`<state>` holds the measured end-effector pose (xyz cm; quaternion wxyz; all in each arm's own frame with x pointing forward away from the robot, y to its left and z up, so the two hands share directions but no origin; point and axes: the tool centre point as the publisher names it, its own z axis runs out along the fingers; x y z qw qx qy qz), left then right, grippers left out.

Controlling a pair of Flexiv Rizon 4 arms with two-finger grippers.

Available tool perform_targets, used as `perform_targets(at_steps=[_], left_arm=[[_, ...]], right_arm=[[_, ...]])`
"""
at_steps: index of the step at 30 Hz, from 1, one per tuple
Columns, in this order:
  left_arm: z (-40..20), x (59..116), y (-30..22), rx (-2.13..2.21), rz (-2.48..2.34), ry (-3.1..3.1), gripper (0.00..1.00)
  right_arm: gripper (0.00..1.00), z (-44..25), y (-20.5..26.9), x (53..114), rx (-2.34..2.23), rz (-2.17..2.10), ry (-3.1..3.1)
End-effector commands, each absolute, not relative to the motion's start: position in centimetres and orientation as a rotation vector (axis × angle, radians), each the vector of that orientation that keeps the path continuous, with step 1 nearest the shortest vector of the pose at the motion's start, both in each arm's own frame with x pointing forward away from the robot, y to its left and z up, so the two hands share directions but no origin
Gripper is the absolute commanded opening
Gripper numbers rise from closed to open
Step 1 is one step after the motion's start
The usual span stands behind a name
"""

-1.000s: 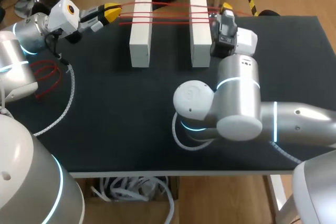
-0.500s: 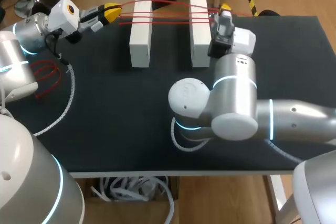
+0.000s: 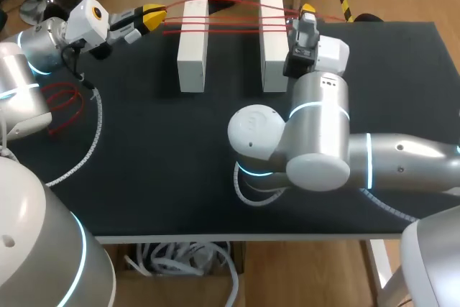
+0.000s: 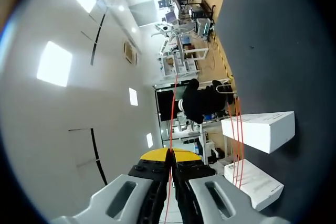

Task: Grab the tape and strap the tape.

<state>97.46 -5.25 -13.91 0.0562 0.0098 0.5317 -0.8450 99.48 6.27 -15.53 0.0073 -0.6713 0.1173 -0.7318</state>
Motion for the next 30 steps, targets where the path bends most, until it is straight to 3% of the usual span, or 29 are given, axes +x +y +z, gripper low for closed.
perform_targets(at_steps=[1, 15, 30], left_arm=[[-14.0, 97.5, -5.3, 0.033, -2.565, 1.610, 0.00], [-14.0, 97.5, -5.3, 0.033, -2.565, 1.610, 0.00], [-11.1, 97.2, -3.9, 0.031, -2.193, 2.217, 0.00]], right_arm=[[0.00, -15.3, 6.3, 99.5, -2.109, -2.285, 0.370], [0.00, -15.3, 6.3, 99.5, -2.109, -2.285, 0.370], [0.00, -15.3, 6.3, 99.5, -2.109, -2.285, 0.370]])
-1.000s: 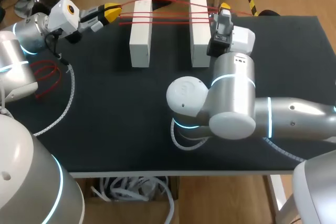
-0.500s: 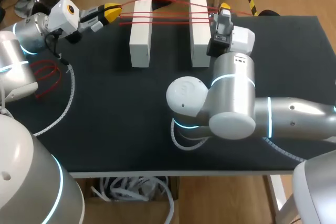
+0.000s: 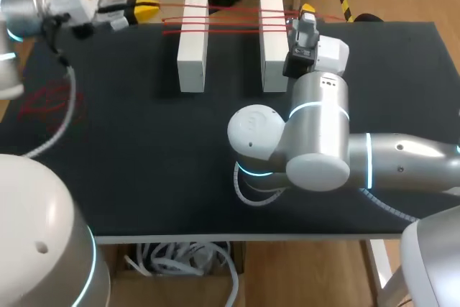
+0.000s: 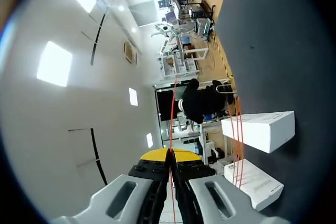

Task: Grab the tape and strap the tape.

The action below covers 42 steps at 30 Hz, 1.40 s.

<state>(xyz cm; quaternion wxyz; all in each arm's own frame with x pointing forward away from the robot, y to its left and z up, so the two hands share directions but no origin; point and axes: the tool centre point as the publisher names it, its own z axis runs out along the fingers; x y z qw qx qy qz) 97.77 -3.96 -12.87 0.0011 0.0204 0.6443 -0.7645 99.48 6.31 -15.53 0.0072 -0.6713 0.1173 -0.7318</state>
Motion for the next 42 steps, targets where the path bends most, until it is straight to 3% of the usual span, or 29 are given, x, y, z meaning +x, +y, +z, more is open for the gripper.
perform_targets(at_steps=[1, 17, 42], left_arm=[[-11.0, 97.2, -4.0, 0.019, -2.120, 2.301, 0.00], [-10.0, 96.7, -6.4, -0.002, -1.358, 2.826, 0.00], [-9.3, 97.9, -6.0, 0.185, -1.007, 2.969, 0.00]], right_arm=[[0.00, -15.3, 6.3, 99.5, -2.109, -2.285, 0.370], [0.00, -15.3, 6.3, 99.5, -2.109, -2.285, 0.370], [0.00, -15.3, 6.3, 99.5, -2.109, -2.285, 0.370]])
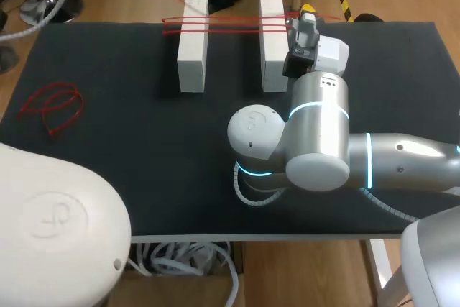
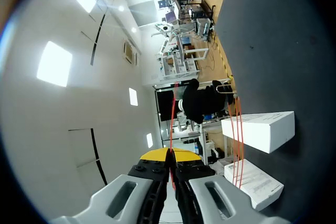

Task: Grab the tape and strap the tape.

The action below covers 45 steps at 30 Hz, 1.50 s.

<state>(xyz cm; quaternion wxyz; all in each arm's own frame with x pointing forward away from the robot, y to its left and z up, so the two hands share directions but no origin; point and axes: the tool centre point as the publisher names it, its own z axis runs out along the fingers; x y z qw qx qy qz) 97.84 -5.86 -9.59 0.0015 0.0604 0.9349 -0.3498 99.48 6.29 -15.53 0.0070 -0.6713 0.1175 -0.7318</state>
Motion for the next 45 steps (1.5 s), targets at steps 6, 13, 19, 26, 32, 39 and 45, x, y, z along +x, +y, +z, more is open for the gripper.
perform_targets(at_steps=[6, 13, 19, 26, 32, 39, 45], left_arm=[[-9.1, 97.8, -6.1, 0.145, -1.013, 2.943, 0.00], [-8.7, 97.6, -6.7, 0.150, -0.993, 2.943, 0.00], [-8.5, 97.5, -7.1, 0.160, -0.963, 2.959, 0.00], [-8.4, 97.4, -7.3, 0.168, -0.954, 2.969, 0.00], [-8.4, 97.4, -7.3, 0.168, -0.954, 2.969, 0.00], [-8.4, 97.4, -7.3, 0.168, -0.954, 2.969, 0.00], [-8.4, 97.4, -7.3, 0.168, -0.954, 2.969, 0.00]], right_arm=[[0.00, -15.3, 6.3, 99.5, -2.109, -2.285, 0.370], [0.00, -15.3, 6.3, 99.5, -2.109, -2.285, 0.370], [0.00, -15.3, 6.3, 99.5, -2.109, -2.285, 0.370], [0.00, -15.3, 6.3, 99.5, -2.109, -2.285, 0.370], [0.00, -15.3, 6.3, 99.5, -2.109, -2.285, 0.370], [0.00, -15.3, 6.3, 99.5, -2.109, -2.285, 0.370], [0.00, -15.3, 6.3, 99.5, -2.109, -2.285, 0.370]])
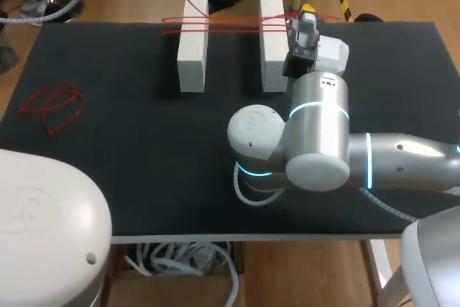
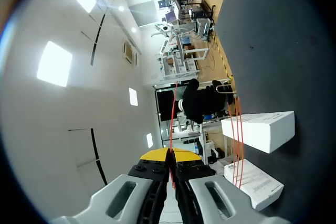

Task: Grab the tape and strap the tape.

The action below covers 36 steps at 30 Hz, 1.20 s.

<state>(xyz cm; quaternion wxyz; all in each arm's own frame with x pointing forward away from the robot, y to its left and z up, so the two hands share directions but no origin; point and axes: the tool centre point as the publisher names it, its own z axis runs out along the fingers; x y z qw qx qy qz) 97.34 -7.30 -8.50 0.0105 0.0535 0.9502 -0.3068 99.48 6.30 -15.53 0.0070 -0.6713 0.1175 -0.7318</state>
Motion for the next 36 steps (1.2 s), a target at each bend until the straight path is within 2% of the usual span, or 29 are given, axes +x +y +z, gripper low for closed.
perform_targets(at_steps=[1, 7, 17, 36], left_arm=[[-8.4, 97.4, -7.3, 0.168, -0.954, 2.969, 0.00], [-8.4, 97.4, -7.3, 0.168, -0.954, 2.969, 0.00], [-8.4, 97.4, -7.3, 0.168, -0.954, 2.969, 0.00], [-8.4, 97.4, -7.3, 0.168, -0.954, 2.969, 0.00]], right_arm=[[0.00, -15.3, 6.3, 99.5, -2.109, -2.285, 0.370], [0.00, -14.7, 6.5, 99.2, -2.167, -2.323, 0.312], [0.00, -12.1, 7.6, 99.2, -2.462, -2.476, -0.133], [0.00, -8.1, 13.1, 98.4, -2.448, -2.768, -1.379]])
